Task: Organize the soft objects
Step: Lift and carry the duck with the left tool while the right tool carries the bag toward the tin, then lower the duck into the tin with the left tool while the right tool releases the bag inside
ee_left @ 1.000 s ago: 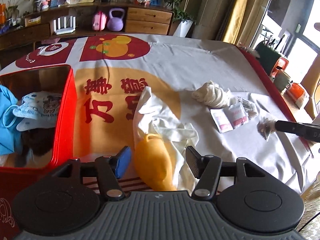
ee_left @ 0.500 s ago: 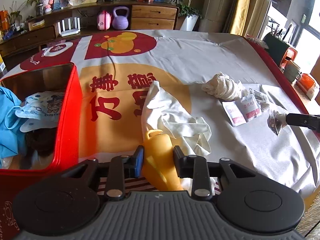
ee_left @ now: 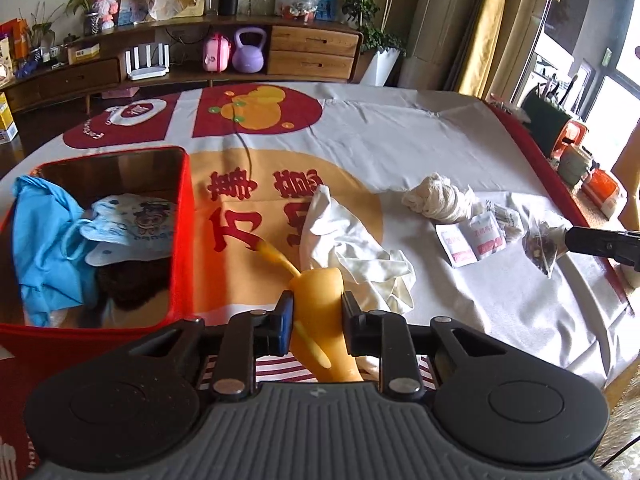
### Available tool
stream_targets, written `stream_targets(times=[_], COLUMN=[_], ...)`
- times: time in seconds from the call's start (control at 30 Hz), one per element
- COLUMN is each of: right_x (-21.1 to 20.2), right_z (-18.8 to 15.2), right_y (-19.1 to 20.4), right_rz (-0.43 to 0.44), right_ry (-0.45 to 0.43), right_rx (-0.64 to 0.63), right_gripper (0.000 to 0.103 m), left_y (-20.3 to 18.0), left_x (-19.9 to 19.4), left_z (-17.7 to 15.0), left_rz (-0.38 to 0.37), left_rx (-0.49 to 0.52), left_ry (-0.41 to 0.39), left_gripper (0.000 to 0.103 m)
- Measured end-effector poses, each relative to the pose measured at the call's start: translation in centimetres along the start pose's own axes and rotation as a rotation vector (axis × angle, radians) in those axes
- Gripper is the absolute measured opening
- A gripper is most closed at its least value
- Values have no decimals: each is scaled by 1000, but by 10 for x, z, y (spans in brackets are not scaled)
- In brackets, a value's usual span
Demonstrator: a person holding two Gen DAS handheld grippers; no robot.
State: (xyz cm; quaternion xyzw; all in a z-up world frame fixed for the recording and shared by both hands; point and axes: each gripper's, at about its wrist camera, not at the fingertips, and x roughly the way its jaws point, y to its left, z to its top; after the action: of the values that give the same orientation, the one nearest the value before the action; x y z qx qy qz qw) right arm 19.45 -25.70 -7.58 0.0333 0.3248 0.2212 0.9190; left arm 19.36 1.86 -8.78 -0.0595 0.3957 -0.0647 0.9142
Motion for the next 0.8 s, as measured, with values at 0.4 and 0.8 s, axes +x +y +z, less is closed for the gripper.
stream_targets(times=[0.4, 0.8], right_x=[1, 23], right_z=[22, 43], right_y=[65, 126], right_rz=[96, 176], right_ry=[-22, -36], right_rx=[-99, -193], right_gripper=[3, 3], left_y=[30, 72], left_x=[-44, -72], left_z=[16, 34], left_rz=[33, 88], left_rx=[-29, -43], left_ry=[-67, -97], left_gripper=[24, 24])
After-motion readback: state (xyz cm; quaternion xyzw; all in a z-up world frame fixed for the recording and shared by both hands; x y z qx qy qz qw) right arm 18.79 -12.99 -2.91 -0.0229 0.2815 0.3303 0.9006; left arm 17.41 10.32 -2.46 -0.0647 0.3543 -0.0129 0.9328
